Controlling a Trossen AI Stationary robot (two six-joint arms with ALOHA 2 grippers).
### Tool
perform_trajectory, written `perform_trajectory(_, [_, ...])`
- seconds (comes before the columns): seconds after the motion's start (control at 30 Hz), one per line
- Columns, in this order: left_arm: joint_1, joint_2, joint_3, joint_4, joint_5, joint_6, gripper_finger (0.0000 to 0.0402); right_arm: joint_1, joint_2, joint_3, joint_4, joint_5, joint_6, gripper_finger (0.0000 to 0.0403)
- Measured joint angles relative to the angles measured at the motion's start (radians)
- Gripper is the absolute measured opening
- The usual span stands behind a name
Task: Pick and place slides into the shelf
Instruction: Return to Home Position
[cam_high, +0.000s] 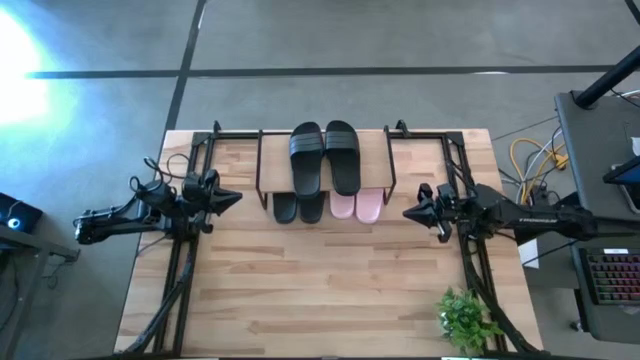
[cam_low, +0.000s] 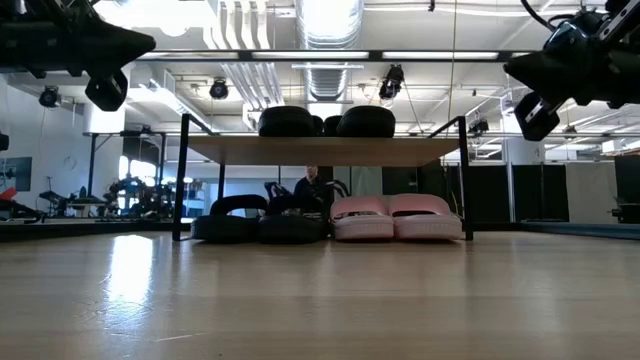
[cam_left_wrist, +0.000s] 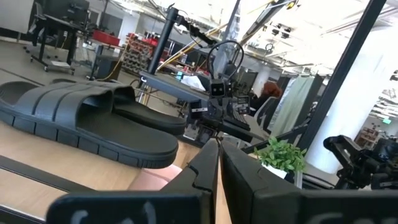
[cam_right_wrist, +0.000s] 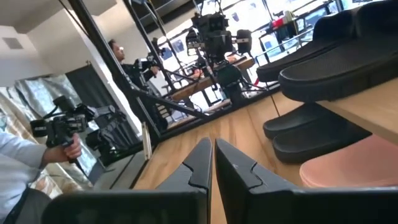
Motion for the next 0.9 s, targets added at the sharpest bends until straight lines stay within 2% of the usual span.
perform_trajectory(0.23, [0.000,-0.001,-0.001,-0.018,0.000,-0.001,0.0004,0.000,-0.132,0.000,-0.084,0.005,-0.020,0.0013])
perform_trajectory(0.4, [0.000,-0.001,-0.001,-0.073,-0.020,-0.003,0.0004,0.000,-0.182,0.000,-0.144,0.009,-0.038,0.0013])
perform_trajectory(0.7, [0.000,0.002,-0.004,-0.068,-0.172,-0.002,0.0004,0.000,-0.169,0.000,-0.176,0.009,-0.031,0.0013])
perform_trajectory(0.9, [0.000,0.003,-0.004,-0.066,-0.182,-0.002,0.0004,0.000,-0.151,0.000,-0.172,0.009,-0.008,0.0013])
